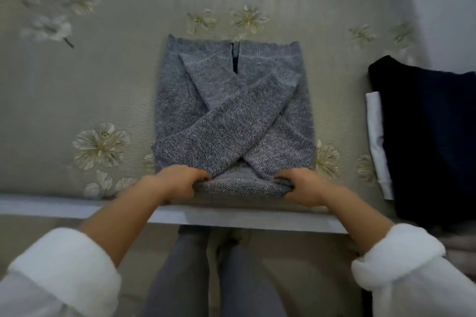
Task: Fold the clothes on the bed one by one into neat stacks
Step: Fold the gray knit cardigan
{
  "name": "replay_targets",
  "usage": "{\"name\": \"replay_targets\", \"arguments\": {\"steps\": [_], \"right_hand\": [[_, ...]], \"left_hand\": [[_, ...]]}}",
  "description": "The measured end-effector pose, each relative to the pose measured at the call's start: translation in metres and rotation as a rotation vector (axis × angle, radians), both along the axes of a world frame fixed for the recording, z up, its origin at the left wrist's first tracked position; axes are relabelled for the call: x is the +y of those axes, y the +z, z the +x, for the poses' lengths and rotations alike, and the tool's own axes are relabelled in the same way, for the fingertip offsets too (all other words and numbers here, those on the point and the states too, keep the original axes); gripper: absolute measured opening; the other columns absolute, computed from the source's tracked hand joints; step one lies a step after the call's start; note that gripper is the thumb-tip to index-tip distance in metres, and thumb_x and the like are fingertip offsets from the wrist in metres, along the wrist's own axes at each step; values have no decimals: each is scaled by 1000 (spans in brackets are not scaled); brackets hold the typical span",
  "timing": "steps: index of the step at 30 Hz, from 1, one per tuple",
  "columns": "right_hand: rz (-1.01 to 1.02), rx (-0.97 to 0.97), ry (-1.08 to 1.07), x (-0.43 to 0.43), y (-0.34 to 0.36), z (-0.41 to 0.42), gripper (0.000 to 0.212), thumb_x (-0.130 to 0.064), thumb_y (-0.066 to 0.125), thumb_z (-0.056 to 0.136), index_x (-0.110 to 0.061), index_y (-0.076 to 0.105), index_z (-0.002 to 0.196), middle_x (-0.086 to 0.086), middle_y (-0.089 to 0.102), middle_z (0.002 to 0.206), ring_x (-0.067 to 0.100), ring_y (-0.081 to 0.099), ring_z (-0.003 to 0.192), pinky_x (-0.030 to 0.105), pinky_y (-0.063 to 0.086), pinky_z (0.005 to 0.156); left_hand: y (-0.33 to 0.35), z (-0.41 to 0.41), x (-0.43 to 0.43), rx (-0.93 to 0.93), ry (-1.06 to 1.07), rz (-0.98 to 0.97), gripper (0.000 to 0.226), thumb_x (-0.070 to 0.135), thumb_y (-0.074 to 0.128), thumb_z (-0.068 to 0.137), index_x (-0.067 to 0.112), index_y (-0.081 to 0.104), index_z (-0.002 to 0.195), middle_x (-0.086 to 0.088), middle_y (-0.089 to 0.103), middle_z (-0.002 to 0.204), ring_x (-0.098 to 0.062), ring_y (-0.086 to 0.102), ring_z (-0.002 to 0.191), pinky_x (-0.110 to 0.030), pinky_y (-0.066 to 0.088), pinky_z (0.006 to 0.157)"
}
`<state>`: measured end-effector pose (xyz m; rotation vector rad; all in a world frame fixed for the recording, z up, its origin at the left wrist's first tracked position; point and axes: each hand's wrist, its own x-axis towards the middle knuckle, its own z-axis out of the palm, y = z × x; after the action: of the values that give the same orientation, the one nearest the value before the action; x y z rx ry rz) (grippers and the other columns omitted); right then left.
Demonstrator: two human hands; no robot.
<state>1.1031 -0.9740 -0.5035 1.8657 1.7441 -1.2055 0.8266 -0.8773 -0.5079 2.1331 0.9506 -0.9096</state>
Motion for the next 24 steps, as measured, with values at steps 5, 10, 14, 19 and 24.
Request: {"name": "replay_targets", "arguments": {"steps": [5, 10, 14, 19, 24], "right_hand": [[-375, 118, 76, -27, 29, -1, 40, -19, 67, 81, -21, 57, 120, -8, 52, 88, 9, 53, 73, 20, 45, 60], [-485, 131, 104, -12, 44, 8, 43, -24, 70, 75, -22, 62, 117, -15, 53, 85, 2, 52, 72, 18, 40, 59], [-249, 114, -2, 29, 52, 27, 32, -25, 71, 71, -25, 58, 100, -11, 54, 91, 5, 51, 76, 22, 41, 59], [2, 154, -356, 87, 54, 50, 37, -20, 75, 69, -27, 53, 98, 9, 60, 91, 14, 53, 67, 30, 42, 59], [275, 198, -738, 129, 33, 56, 57, -24, 76, 76, -27, 42, 122, 1, 52, 90, 14, 55, 72, 28, 41, 56]], "left_hand": [[35, -10, -38, 148, 20, -396, 57, 7, 47, 80, 37, 51, 129, 1, 54, 126, -18, 51, 102, -31, 42, 83], [51, -17, -27, 253, 73, -530, 54, 11, 59, 75, 29, 54, 125, -1, 56, 114, -21, 54, 104, -33, 49, 82], [60, -20, 23, 142, 164, -331, 28, 21, 65, 66, 20, 66, 94, 6, 59, 84, -12, 54, 78, -27, 43, 63], [66, -15, 100, -6, 179, -31, 26, 36, 67, 76, 21, 50, 63, 3, 45, 62, -13, 42, 57, -27, 31, 52], [51, -16, 158, -221, 433, 200, 22, 36, 74, 75, 21, 65, 89, -3, 62, 76, -16, 57, 68, -29, 39, 57]]}}
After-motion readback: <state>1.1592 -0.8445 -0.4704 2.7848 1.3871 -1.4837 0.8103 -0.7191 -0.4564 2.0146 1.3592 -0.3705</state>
